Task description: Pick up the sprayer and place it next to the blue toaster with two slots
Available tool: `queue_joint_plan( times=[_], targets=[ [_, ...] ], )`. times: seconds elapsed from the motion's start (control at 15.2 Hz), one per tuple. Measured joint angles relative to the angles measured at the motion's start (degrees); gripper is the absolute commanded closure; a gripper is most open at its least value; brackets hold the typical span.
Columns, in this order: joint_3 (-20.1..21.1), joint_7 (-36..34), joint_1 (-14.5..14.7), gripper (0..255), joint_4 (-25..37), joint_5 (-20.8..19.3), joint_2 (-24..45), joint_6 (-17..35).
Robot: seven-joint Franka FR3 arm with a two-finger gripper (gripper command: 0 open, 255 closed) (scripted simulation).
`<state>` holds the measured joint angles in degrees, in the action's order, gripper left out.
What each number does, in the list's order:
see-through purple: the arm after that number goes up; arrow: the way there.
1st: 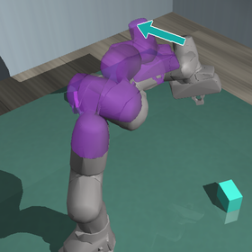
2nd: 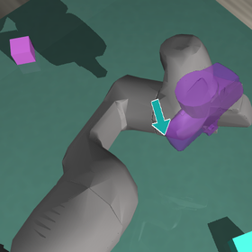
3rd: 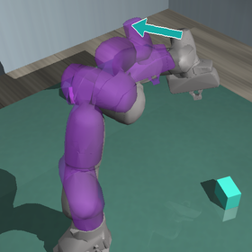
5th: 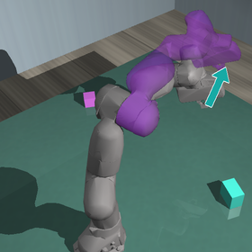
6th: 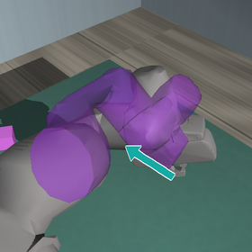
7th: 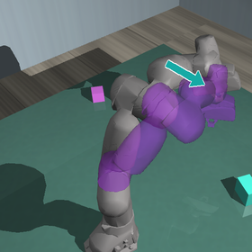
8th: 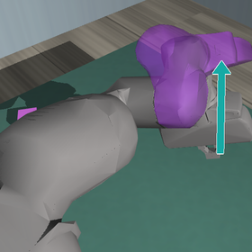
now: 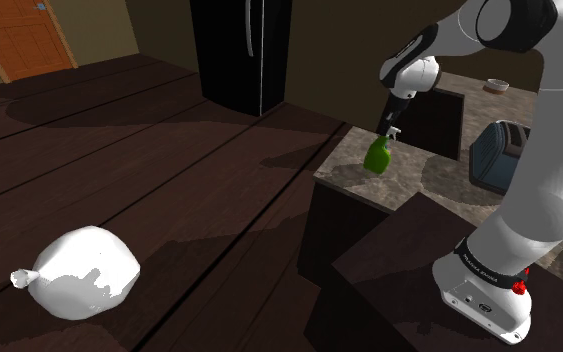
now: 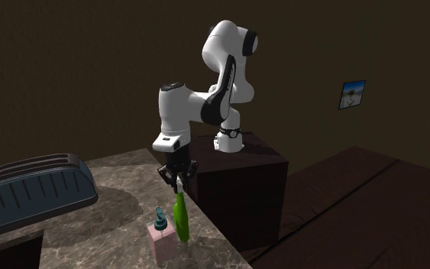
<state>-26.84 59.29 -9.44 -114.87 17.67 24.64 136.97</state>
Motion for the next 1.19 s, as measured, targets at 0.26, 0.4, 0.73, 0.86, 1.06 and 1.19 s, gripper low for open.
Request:
queue_joint_plan(
  times=[0.26, 0.4, 0.73, 0.86, 1.06, 1.19],
  targets=[
    [-1.0, -0.9, 0.6, 255, 0.1, -1.6, -2.2, -2.2],
    [-1.4, -1.4, 0.9, 255, 0.3, -2.3, -3.3, -3.2],
    [-2.4, -2.9, 1.9, 255, 0.9, -4.4, -6.1, -6.3],
    [-2.6, -3.3, 2.0, 255, 1.5, -5.0, -6.9, -7.6],
    [-3.1, -3.9, 2.3, 255, 2.2, -6.0, -8.2, -9.4],
    [-3.3, -4.3, 2.4, 255, 2.9, -6.6, -9.1, -10.8]
  ],
)
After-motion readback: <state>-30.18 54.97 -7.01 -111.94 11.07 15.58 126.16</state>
